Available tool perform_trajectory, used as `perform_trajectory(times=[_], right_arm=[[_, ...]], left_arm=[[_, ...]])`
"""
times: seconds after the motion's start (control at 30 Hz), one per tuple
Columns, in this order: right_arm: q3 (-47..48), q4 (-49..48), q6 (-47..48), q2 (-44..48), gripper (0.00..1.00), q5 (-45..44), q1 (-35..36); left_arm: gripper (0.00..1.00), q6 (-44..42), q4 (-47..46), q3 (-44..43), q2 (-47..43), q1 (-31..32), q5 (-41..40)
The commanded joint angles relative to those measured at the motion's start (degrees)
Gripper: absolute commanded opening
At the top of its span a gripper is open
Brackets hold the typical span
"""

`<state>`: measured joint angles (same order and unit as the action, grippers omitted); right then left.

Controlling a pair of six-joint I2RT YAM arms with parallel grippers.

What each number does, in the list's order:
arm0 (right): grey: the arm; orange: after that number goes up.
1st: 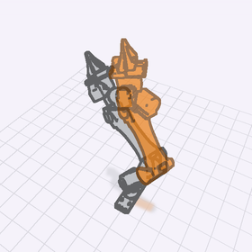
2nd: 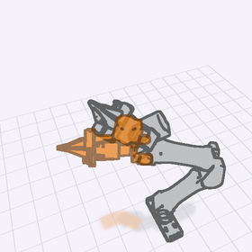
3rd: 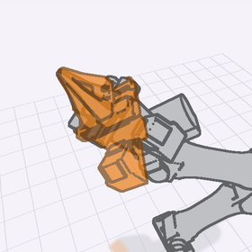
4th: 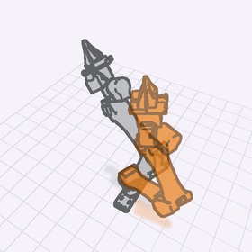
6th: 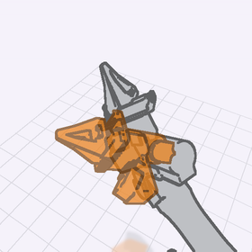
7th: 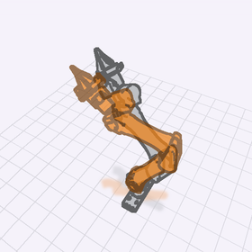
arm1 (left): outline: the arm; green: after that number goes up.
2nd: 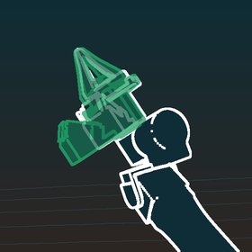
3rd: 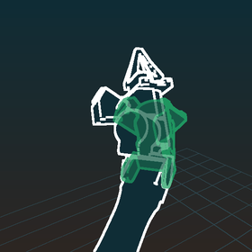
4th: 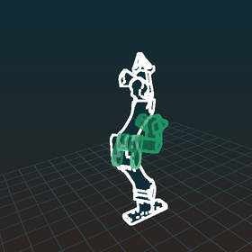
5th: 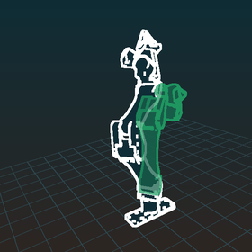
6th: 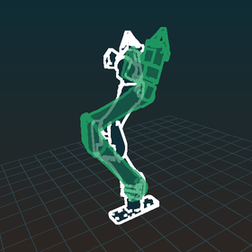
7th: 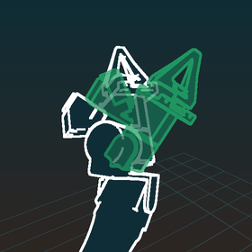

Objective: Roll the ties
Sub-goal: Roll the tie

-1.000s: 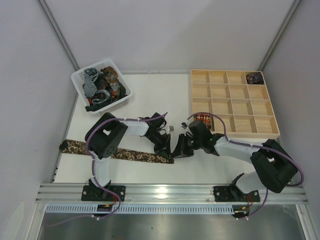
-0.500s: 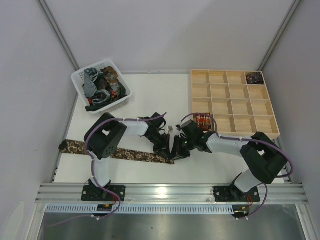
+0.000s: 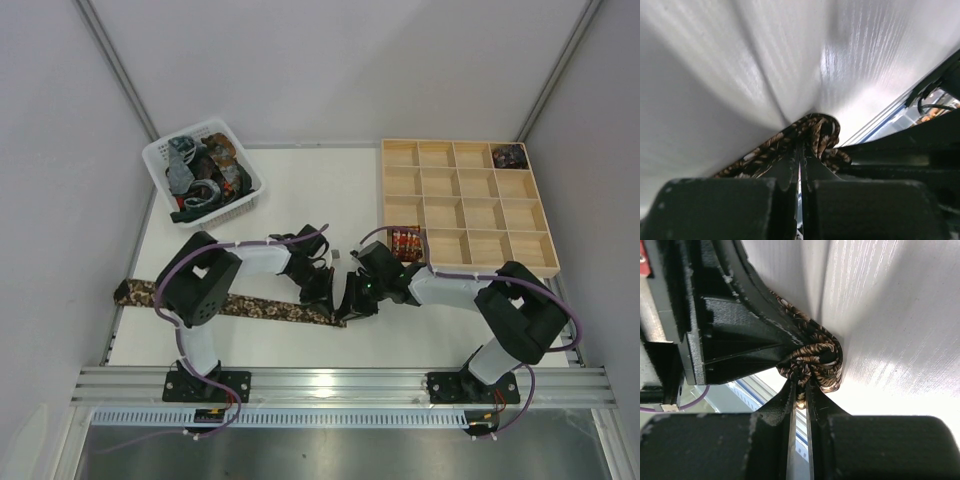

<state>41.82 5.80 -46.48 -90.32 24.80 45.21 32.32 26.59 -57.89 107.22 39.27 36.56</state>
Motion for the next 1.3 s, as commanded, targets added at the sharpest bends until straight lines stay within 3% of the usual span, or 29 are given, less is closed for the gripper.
perform_trajectory(times=[0.0,0.33,0.93,1.27], right_arm=[[1.7,1.4,0.3,-0.6,0.0,-3.2,0.1],[3.4,2.8,0.7,-1.5,0.0,-3.3,0.1],[15.0,10.9,0.6,-9.9,0.0,-4.0,3.0],[17.2,11.3,0.5,-13.4,0.08,-4.3,3.6]], left_arm=[[0.01,-3.0,2.7,1.4,-3.3,-0.1,-4.6],[0.0,-6.5,6.3,3.6,-9.2,-4.2,-8.3],[0.0,-7.3,3.4,6.1,-6.2,-5.8,-7.7],[0.01,-6.7,2.1,7.3,-6.2,-5.7,-6.2]])
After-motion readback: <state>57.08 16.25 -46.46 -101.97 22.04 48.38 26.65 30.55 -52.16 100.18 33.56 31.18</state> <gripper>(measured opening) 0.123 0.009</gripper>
